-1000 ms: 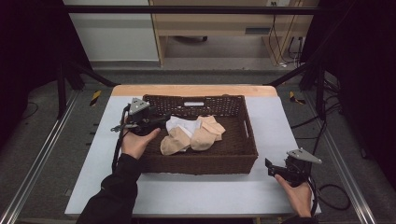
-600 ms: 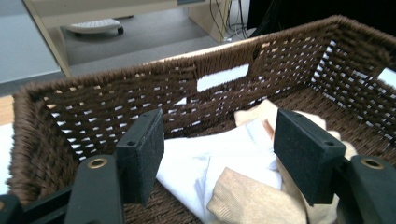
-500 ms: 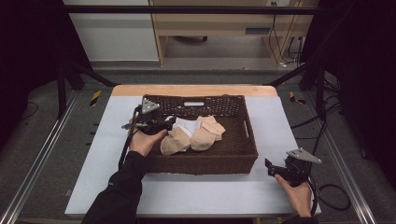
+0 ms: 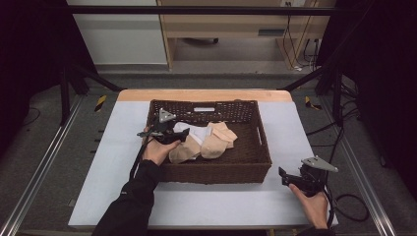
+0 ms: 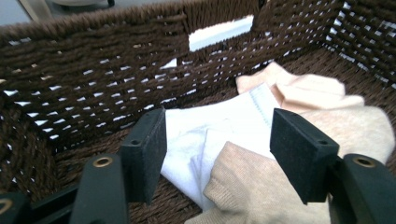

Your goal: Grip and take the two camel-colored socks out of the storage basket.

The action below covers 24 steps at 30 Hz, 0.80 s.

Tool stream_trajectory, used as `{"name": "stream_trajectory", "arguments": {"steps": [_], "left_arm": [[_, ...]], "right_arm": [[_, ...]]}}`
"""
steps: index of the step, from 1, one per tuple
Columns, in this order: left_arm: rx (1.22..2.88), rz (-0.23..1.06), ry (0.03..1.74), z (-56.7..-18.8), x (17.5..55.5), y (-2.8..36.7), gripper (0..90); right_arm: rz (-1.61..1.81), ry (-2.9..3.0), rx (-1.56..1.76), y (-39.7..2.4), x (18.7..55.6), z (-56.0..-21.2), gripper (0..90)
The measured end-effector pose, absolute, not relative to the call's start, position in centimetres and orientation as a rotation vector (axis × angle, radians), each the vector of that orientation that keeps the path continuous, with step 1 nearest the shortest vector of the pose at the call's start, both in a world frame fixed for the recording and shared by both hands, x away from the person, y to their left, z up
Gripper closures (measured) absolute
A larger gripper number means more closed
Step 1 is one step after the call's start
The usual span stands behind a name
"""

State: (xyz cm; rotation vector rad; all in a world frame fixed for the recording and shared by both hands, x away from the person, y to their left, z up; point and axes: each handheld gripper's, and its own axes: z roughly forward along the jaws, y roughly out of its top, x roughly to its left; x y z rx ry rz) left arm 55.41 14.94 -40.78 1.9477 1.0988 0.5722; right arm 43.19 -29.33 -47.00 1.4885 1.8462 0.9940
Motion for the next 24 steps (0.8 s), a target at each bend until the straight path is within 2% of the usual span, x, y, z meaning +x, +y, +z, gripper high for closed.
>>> {"name": "stream_trajectory", "arguments": {"steps": [24], "left_arm": [[2.137,0.510,1.134,-42.5,55.8,14.1,50.3]], "right_arm": [[0.992,1.859,1.487,-29.3,43.2,-47.1,6.6]]}}
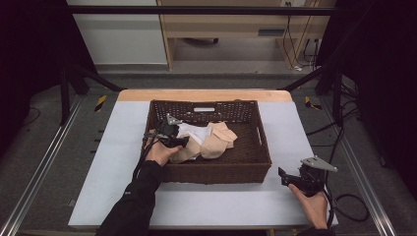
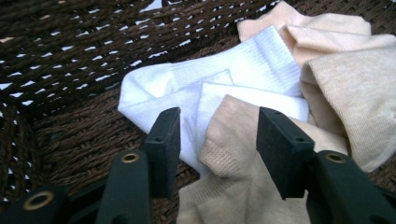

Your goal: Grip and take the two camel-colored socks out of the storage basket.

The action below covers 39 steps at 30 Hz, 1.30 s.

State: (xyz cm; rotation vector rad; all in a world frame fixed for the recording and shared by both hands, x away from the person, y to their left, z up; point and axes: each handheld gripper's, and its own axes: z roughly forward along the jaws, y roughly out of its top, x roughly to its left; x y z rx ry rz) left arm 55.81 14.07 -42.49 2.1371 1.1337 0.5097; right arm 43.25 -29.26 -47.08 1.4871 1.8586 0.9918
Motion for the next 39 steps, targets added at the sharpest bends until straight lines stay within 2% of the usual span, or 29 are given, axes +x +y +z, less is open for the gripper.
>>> {"name": "stream_trajectory", "arguments": {"steps": [9,13,18,25,39], "left_arm": [[2.162,0.452,1.136,-42.4,55.8,14.0,74.0],[2.158,0.440,1.124,-42.2,55.6,14.1,80.6],[2.110,0.436,1.086,-41.7,55.4,14.4,82.2],[1.948,0.422,1.051,-40.9,54.9,15.3,82.8],[1.770,0.500,0.978,-38.7,54.0,16.0,83.1]], "right_arm": [[0.995,1.863,1.489,-29.2,43.2,-47.1,6.8],[0.995,1.863,1.490,-29.2,43.2,-47.1,6.8],[0.992,1.861,1.490,-29.2,43.2,-47.1,6.8],[0.987,1.859,1.491,-29.3,43.2,-47.1,6.8],[0.991,1.854,1.497,-29.3,43.2,-47.1,6.9]]}}
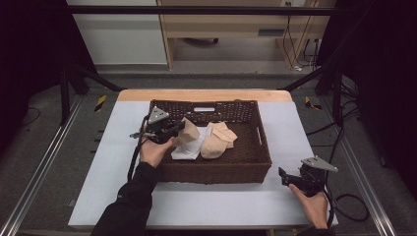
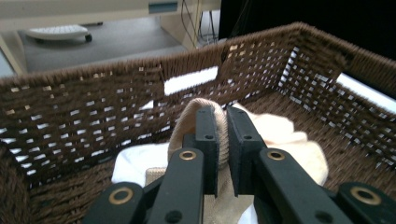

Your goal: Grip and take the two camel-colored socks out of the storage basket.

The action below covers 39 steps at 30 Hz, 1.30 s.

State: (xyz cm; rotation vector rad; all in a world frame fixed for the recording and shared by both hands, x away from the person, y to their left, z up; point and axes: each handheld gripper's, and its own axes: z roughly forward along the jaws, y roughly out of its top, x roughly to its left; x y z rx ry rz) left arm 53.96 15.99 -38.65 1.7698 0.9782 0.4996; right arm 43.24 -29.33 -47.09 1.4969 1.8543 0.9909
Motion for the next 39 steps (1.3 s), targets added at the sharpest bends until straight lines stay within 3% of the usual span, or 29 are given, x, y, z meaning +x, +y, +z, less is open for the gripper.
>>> {"name": "stream_trajectory", "arguments": {"steps": [20,39], "left_arm": [[1.650,0.551,0.873,-33.3,50.5,16.8,83.1],[1.536,0.599,0.881,-30.6,47.0,22.8,83.2]], "right_arm": [[0.992,1.841,1.498,-29.4,43.2,-47.0,6.8],[0.986,1.839,1.491,-29.4,43.1,-46.9,6.8]]}}
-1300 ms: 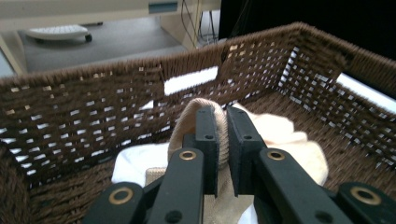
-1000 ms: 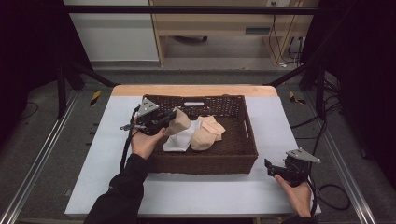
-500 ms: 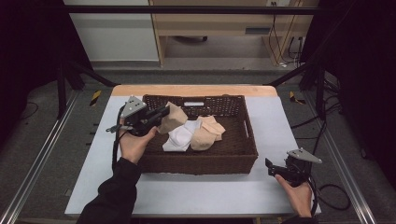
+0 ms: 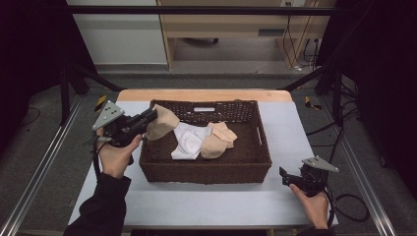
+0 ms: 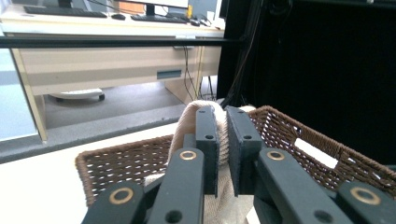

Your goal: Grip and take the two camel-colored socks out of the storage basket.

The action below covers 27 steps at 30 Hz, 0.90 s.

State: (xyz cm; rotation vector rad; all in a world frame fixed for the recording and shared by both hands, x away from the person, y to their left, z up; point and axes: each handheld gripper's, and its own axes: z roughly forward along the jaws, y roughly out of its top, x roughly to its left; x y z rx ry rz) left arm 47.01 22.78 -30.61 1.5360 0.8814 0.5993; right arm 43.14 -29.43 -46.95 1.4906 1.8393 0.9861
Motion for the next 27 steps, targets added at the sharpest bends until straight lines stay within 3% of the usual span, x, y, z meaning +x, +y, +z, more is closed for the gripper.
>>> {"name": "stream_trajectory", "arguments": {"steps": [14,27], "left_arm": [[1.438,0.672,0.994,-31.9,44.6,30.1,83.3],[1.513,0.710,1.145,-35.9,44.9,32.6,83.3]], "right_arm": [[0.979,1.841,1.497,-29.3,43.1,-47.0,6.9],[0.984,1.839,1.491,-29.4,43.0,-46.9,6.8]]}}
